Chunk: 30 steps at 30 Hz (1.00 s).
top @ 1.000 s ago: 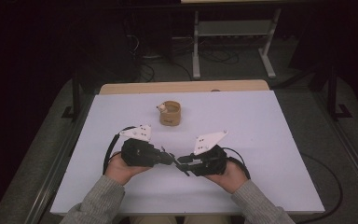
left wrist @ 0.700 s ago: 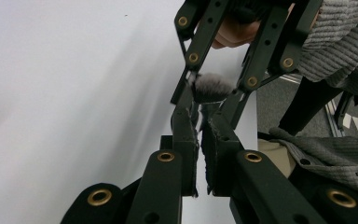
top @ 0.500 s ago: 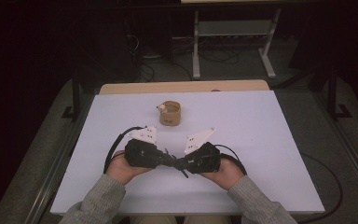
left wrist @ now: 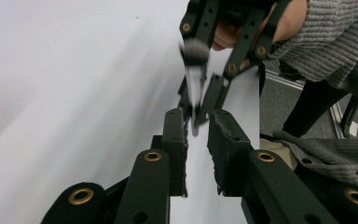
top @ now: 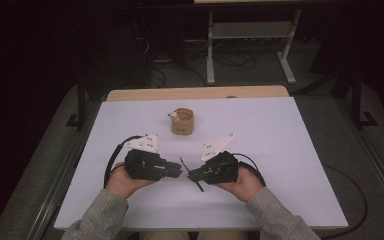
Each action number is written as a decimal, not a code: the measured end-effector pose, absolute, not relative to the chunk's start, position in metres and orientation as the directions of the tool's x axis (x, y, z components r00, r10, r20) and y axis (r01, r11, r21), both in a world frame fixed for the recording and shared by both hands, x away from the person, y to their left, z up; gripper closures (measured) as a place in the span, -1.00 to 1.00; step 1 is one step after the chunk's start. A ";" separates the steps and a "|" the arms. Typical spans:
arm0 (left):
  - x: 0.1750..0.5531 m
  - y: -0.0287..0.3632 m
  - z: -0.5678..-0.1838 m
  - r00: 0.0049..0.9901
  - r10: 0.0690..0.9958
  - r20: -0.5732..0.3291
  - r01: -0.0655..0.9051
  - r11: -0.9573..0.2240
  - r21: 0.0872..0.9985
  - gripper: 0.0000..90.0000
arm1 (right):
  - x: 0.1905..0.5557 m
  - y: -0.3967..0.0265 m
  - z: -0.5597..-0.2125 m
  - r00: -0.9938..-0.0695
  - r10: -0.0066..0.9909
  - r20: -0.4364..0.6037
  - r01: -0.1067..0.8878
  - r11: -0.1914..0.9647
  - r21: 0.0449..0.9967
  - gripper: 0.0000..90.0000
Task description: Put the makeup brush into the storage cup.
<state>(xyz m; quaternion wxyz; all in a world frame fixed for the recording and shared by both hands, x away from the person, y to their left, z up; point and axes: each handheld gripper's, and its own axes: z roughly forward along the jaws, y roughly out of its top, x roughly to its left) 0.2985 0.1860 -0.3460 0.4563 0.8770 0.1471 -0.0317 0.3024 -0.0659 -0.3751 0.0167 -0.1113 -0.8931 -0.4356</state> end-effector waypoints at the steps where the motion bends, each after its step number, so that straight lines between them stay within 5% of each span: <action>1: 0.298 0.188 -0.347 0.953 0.237 -0.190 0.291 -0.539 0.791 0.68 | 0.303 -0.067 -0.375 -0.973 0.187 0.133 0.220 0.595 0.773 0.85; 30: 0.277 0.226 -0.374 0.905 0.401 -0.142 0.338 -0.477 0.811 0.54 | 0.345 -0.091 -0.335 -0.945 0.291 0.149 0.290 0.533 0.795 0.85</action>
